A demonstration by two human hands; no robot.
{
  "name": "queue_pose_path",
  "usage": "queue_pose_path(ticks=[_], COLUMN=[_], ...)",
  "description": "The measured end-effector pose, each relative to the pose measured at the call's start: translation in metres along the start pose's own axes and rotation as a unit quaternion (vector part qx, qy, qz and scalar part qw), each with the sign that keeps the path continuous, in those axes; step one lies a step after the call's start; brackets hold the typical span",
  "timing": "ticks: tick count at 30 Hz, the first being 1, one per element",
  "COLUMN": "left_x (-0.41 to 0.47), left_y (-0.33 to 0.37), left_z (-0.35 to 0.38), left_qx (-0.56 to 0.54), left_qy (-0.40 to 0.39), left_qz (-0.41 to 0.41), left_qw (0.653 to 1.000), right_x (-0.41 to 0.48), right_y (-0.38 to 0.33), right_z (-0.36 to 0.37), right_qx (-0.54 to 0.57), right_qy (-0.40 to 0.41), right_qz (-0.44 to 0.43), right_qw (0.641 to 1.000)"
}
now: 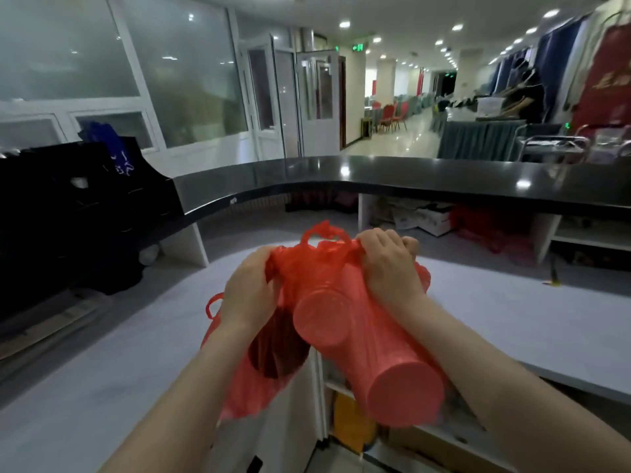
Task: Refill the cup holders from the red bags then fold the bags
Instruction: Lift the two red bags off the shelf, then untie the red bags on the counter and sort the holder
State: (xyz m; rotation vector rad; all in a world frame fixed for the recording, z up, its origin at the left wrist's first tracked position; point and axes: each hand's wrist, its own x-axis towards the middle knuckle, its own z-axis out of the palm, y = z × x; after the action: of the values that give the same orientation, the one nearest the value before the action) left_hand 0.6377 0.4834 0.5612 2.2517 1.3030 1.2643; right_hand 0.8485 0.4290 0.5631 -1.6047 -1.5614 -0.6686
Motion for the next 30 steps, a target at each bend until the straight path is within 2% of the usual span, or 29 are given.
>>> queue_pose_path(ticks=[7, 16, 22, 28, 30], left_x=[0.089, 0.191, 0.229, 0.269, 0.279], left_y=[-0.109, -0.176, -0.217, -0.232, -0.234], left_z=[0.027, 0.070, 0.101, 0.129, 0.139], left_qx=[-0.041, -0.016, 0.027, 0.120, 0.142], left_qy=[-0.016, 0.005, 0.063, 0.192, 0.203], left_qz=[-0.117, -0.139, -0.206, -0.231, -0.226], left_qw=[0.992, 0.990, 0.976, 0.946, 0.942], right_x=[0.046, 0.130, 0.183, 0.220, 0.224], right_y=[0.015, 0.056, 0.077, 0.088, 0.092], right_z=[0.121, 0.253, 0.352, 0.422, 0.437], right_qx=[-0.021, 0.009, 0.026, 0.114, 0.140], right_qy=[-0.058, -0.139, -0.214, -0.247, -0.262], right_qz=[0.024, 0.026, -0.012, 0.028, 0.044], right_qw=[0.998, 0.990, 0.976, 0.962, 0.954])
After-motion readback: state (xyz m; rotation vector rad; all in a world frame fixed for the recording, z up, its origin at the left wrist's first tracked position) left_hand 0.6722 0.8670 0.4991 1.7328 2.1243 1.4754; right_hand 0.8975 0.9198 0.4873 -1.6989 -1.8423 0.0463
